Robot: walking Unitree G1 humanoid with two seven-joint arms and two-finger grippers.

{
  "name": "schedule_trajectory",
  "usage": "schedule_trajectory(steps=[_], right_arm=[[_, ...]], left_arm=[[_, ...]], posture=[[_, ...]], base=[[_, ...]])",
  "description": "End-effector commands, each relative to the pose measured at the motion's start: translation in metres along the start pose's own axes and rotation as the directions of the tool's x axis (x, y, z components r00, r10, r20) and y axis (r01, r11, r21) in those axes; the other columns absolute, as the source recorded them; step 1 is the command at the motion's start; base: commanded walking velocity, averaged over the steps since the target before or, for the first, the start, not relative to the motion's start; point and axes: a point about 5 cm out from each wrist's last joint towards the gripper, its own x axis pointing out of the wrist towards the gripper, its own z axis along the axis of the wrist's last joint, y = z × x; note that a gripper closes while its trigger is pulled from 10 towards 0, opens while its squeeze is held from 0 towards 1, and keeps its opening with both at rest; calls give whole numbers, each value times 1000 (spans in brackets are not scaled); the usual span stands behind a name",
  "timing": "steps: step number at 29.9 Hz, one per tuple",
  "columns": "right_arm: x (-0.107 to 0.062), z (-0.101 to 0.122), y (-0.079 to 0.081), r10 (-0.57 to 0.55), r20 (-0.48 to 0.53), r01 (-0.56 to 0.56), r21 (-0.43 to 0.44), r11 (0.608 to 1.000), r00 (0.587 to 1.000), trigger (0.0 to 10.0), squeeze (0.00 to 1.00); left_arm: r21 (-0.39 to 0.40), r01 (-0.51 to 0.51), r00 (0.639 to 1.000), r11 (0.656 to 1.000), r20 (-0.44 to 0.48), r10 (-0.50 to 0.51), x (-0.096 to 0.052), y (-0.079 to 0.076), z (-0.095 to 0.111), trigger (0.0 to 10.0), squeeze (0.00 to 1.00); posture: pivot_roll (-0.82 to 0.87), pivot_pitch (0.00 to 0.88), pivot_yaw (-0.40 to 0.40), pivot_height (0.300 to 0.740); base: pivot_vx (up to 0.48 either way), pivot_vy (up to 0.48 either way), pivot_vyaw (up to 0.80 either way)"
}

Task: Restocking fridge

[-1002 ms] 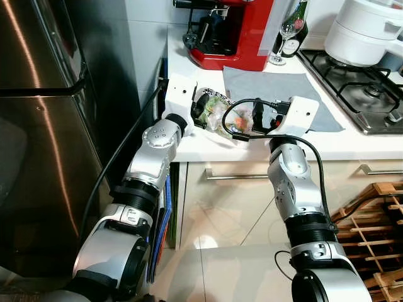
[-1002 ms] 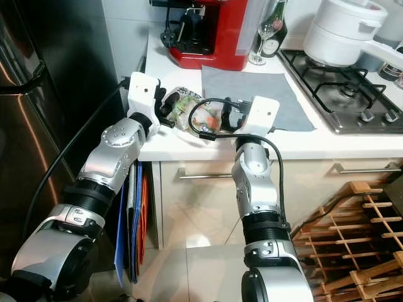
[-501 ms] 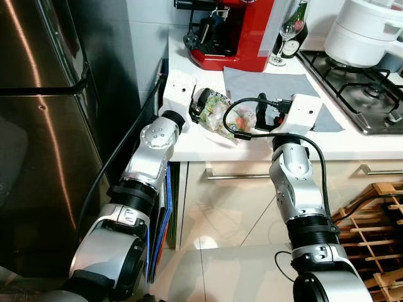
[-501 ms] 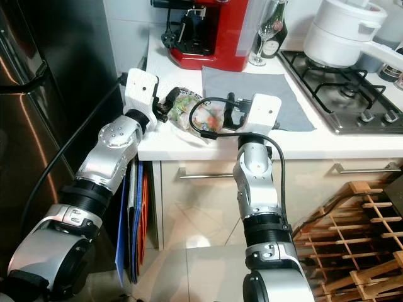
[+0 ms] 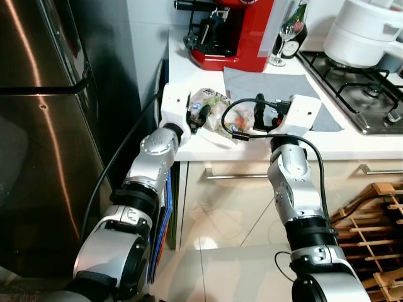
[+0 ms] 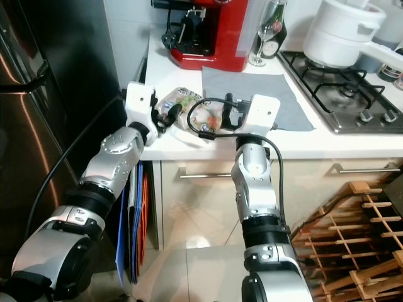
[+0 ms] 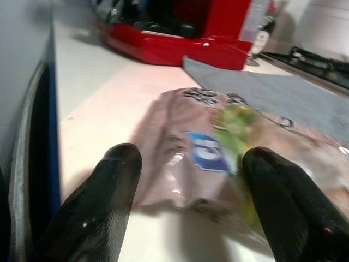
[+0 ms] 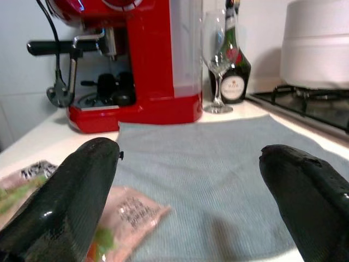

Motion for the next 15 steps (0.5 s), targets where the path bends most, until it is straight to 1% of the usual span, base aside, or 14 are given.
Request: schedule_trajectory(steps=[1,2,3,6,7,10,13,15], right_arm=[[0,4,-2,1,7,-1,4,1000,1000,10000,0],[0,4,-2,1,7,-1,4,1000,1000,10000,0],[0,4,-2,1,5,-1,3,1000,1000,10000,0],[-1,4,-2,3,2,-3,2,1000,1000,10000,0],[-2,4,-3,4,1,-4,2,1000,1000,10000,0],[-2,3,-2,7,-5,-7,2,1000,1000,10000,0],[-3,2,-2,9,-9,-9,2,1000,1000,10000,0],[-3,1,-2,13,-15,-13,1,1000,1000,10000,0]], left_arm=[[-15,-9,1000,1000,5,9,4,2,8,10000,0],[-15,-9,1000,1000,5,9,4,2,8,10000,0],[-42,-32,999,999,-9,32,5,7,8,10000,0],[-113,-48,999,992,-32,44,6,10,5,10000,0],[-165,-40,998,986,-52,32,6,9,2,10000,0],[-259,-18,997,966,-82,-3,7,5,-3,10000,0],[-266,-6,996,964,-91,-19,8,2,-5,10000,0],[-255,2,994,967,-105,-29,9,-1,-8,10000,0]], posture=[[-54,0,-64,740],[-54,0,-64,740],[-61,0,-63,740],[-62,0,-62,740],[-63,0,-62,740],[-65,0,-62,740],[-67,0,-62,740],[-67,0,-63,740]], base=[[0,0,0],[0,0,0],[0,0,0],[0,0,0],[0,0,0],[0,0,0],[0,0,0],[0,0,0]])
